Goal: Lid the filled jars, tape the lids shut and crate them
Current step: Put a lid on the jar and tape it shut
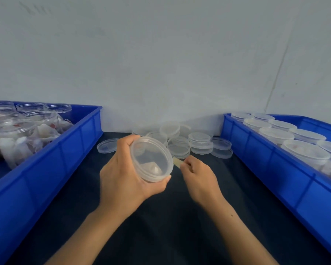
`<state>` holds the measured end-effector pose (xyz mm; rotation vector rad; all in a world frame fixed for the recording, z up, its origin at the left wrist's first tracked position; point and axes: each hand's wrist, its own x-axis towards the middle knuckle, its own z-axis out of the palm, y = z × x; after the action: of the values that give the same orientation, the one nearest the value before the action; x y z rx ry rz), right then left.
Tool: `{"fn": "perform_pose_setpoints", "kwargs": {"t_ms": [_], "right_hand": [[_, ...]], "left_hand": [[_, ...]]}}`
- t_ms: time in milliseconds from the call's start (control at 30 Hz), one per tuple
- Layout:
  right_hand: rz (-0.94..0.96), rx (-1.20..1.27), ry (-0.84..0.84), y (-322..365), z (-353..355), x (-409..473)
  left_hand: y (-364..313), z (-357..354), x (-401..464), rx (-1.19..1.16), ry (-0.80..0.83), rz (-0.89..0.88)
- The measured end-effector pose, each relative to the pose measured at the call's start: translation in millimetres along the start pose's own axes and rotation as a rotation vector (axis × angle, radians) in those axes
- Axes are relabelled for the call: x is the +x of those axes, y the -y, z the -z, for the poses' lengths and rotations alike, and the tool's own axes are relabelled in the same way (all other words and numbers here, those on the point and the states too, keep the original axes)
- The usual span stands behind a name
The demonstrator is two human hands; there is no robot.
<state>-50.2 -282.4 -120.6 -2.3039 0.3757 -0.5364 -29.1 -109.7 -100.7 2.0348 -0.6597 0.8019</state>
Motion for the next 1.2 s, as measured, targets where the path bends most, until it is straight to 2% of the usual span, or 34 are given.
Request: {"fn": "perform_pose_setpoints", "kwargs": {"t_ms": [100,267,433,600,667,733,800,867,933,1000,1200], "right_hand": [[0.027,-0.026,0.013,0,-2,-1],[0.087,-0.114,0.16,-7,-16,-3],[0.199,-0.346,0.041,-10,-27,-2],[0.266,-0.422,0.086,-9,-40,-6],[0.245,-0.215,0.046,-7,-38,-6],[0.176,0.205,0.055,-2,-33,-8],[0.144,0.648,0.192,4,-27,-11],[0.205,0.849,0.332,7,-26,-13],[0.254,0.978,0.39,13,-27,-16],[0.234,1.048,0.378,17,-29,-17],[0.163,1.029,0.309,16,-27,-16]], "left_hand": [[2,-3,-2,-0.02,0.005,0.033],[8,-7,-2,-0.142,0.009,0.126],[14,-11,-2,-0.313,0.001,0.239],[21,-14,-2,-0.382,-0.002,0.283],[23,-14,-1,-0.425,-0.006,0.313],[25,-15,0,-0.463,-0.009,0.341],[25,-15,0,-0.497,-0.002,0.354],[21,-15,0,-0.548,0.03,0.358],[18,-16,0,-0.614,0.063,0.36],[17,-17,1,-0.661,0.081,0.36],[15,-19,1,-0.677,0.108,0.364]]}}
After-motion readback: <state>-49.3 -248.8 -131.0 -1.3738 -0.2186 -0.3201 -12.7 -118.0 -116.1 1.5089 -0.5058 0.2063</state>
